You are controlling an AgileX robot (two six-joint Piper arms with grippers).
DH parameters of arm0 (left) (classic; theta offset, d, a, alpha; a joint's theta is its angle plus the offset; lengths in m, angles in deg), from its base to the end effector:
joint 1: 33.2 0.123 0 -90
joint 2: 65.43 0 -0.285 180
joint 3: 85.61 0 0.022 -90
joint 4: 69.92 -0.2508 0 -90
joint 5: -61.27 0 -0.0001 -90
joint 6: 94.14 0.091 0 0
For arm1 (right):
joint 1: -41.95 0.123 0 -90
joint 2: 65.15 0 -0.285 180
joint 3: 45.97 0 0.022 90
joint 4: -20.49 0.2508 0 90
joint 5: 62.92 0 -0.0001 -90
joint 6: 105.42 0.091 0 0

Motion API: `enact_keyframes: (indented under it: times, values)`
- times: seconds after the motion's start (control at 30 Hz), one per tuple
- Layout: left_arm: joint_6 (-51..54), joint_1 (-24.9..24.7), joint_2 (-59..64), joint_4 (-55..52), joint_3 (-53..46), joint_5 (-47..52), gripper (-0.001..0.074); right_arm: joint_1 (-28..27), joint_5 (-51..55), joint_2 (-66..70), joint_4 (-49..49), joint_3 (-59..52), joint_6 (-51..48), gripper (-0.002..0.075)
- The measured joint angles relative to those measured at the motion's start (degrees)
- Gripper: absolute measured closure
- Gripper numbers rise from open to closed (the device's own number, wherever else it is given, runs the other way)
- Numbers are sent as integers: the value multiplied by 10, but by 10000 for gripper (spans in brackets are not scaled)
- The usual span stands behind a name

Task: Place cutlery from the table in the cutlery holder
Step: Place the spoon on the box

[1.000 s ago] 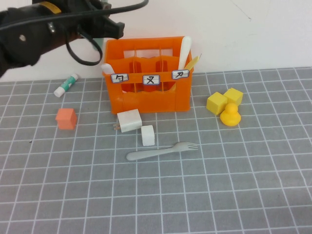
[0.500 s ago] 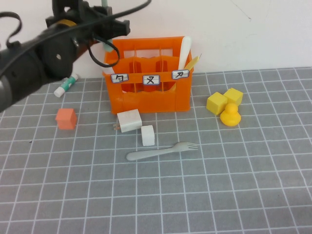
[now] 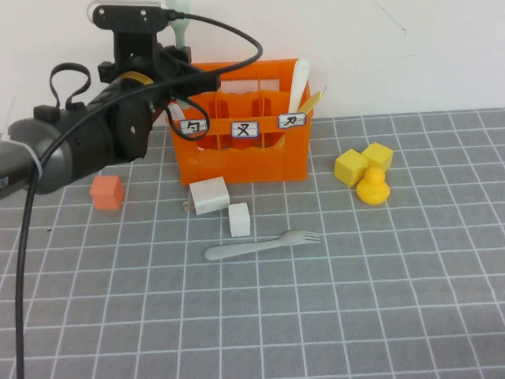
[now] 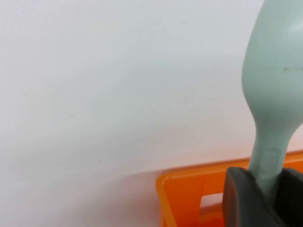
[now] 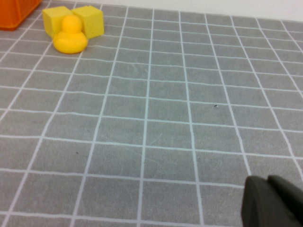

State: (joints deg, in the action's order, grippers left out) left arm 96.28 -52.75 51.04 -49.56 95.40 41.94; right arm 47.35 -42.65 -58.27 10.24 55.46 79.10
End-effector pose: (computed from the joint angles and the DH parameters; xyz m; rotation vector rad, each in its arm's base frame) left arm 0.4300 -0.1416 0.2787 0.0720 1.7025 -0.2727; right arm 0.0531 -0.0006 0.1747 -0.1254 1.8355 -0.0532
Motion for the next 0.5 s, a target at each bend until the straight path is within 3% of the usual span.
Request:
enact_keyframes:
  times: [0.27, 0.5]
  values:
    - [-6, 0, 0, -32, 0, -4, 442, 0, 0, 0, 0, 0, 0, 729]
    - [-6, 0, -54, -37, 0, 41, 413, 0, 0, 0, 0, 0, 0, 729]
